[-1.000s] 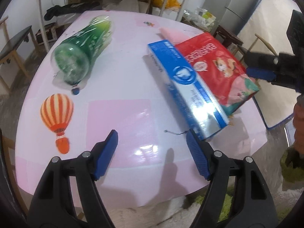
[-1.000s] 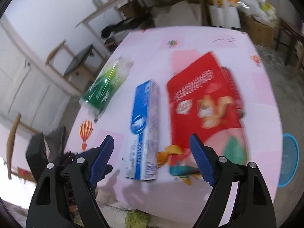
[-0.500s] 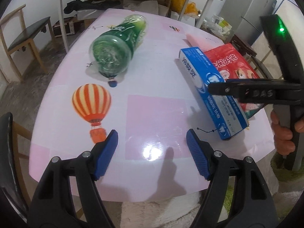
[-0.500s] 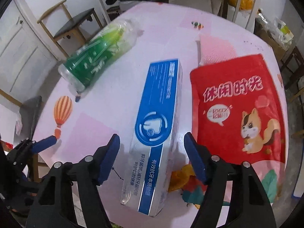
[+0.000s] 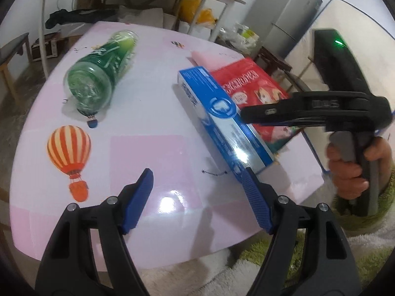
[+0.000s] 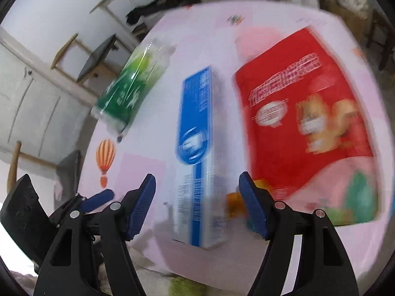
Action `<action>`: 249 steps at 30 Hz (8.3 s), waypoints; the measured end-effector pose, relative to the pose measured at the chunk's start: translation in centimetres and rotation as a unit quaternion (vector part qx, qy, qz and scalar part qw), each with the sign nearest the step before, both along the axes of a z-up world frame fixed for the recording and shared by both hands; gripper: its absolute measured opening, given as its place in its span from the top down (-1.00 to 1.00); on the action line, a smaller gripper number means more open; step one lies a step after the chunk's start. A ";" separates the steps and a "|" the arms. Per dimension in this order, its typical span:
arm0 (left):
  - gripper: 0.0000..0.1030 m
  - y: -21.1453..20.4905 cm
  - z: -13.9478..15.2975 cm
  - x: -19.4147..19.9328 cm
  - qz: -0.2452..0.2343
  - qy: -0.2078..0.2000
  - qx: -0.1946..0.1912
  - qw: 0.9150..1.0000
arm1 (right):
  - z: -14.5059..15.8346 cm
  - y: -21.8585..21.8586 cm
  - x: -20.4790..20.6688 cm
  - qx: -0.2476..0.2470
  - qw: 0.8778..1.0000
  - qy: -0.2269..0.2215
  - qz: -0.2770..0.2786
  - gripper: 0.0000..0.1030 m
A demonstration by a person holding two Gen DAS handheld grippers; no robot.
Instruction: Collect trash
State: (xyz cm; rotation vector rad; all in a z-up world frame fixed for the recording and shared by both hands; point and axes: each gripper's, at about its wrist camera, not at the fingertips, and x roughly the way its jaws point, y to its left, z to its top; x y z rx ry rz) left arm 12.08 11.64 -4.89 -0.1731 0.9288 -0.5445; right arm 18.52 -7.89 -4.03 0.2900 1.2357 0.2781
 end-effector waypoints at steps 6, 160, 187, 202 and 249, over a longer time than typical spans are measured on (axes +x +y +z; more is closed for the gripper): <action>-0.36 0.6 0.1 -0.8 -0.001 0.003 -0.024 1.000 | 1.1 2.2 -0.6 0.101 0.992 -0.023 0.068 -0.34; 0.88 -9.5 -2.4 1.3 -0.090 -0.039 0.071 0.993 | 5.6 -17.5 -8.6 0.175 0.958 -0.111 -0.197 -0.03; 0.89 -5.7 3.5 -1.2 -0.012 -0.083 0.043 0.995 | 6.9 -17.6 -9.7 0.189 0.955 -0.140 -0.182 -0.03; 0.89 -22.4 11.1 1.5 -0.242 -0.086 -0.032 0.966 | 7.1 -31.7 -24.1 0.173 0.881 -0.209 -0.388 -0.03; -0.16 -21.2 8.5 3.6 -0.159 -0.029 0.000 0.987 | -4.0 -39.6 -26.4 0.129 0.855 -0.111 -0.490 -0.53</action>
